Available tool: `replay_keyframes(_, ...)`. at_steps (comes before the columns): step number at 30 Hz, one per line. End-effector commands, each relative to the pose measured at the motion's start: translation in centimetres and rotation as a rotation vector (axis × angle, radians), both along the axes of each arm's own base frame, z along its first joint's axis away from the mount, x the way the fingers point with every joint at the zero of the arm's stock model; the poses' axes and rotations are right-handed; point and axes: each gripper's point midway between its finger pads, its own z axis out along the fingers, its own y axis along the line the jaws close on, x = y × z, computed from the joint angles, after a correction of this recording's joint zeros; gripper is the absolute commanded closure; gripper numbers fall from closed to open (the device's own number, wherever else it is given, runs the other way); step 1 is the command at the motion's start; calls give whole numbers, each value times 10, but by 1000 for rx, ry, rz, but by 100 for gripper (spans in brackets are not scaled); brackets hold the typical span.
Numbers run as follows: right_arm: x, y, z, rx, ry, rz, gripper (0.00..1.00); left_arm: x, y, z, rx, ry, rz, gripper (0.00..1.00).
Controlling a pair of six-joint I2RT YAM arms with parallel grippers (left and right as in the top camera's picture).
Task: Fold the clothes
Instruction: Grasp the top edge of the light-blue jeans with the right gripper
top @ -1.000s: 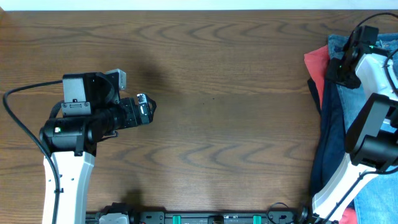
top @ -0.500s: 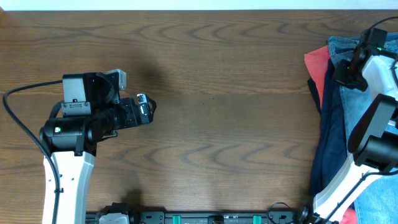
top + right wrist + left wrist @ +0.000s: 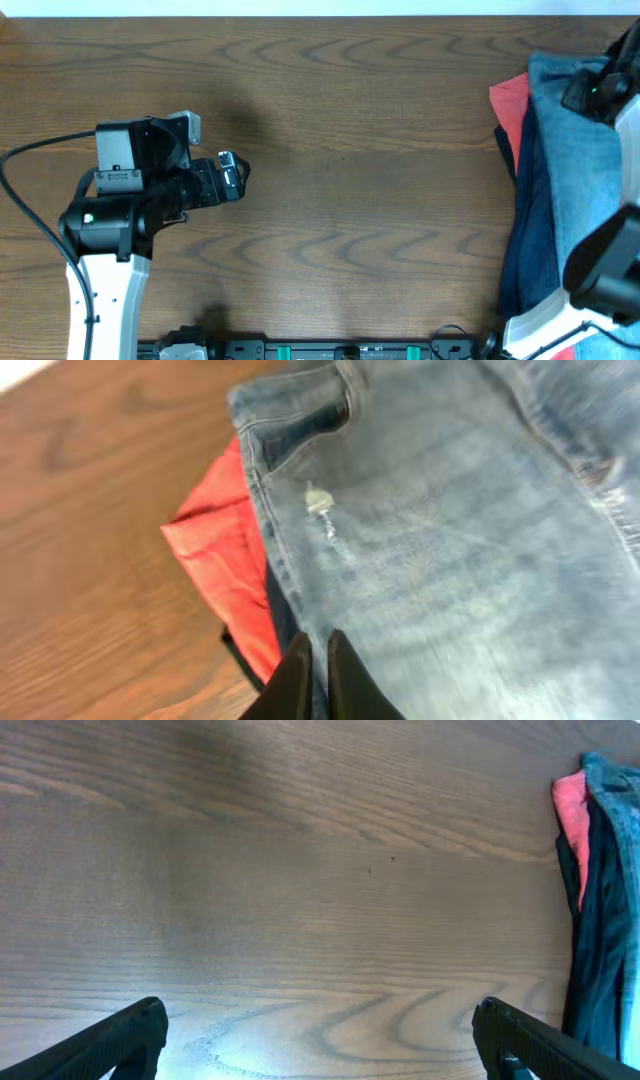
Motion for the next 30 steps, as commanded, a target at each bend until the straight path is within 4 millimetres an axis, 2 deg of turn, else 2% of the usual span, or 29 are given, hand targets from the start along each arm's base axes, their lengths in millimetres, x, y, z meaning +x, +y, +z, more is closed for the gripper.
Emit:
replay_keyframes(1,-3,-1,-10,14,32,-2,99,2,-1,14,-10,-40,-4,2)
replay_keyframes(5,-4,-1,-17,21,51,-2,95,2,-1,15,-10,-40,-4,2)
replay_keyframes(6,-4,0,-19,23,56,0,89,2,-1,15,-10,-40,-4,2)
replay_keyframes(7,-5,0,-24,27,70,3,73,2,-1,14,-10,-40,-4,2)
replay_keyframes(8,-5,2,-29,24,85,21,67,2,-1,15,-10,-40,-4,2)
replay_keyframes(10,-7,8,-44,19,130,66,59,2,-1,15,-10,-40,-4,2)
replay_keyframes(15,-16,12,-92,13,274,117,49,2,-1,14,-10,-38,-4,2)
replay_keyframes(18,-23,11,-115,24,342,113,50,3,-1,13,-10,-36,-4,2)
replay_keyframes(23,-27,15,-134,40,393,131,57,3,-1,13,-9,-37,-3,2)
replay_keyframes(28,-33,0,-136,-18,422,72,86,3,-1,13,-9,-36,-3,2)
replay_keyframes(30,-32,-2,-136,-17,418,67,88,3,-1,13,-10,-36,-4,2)
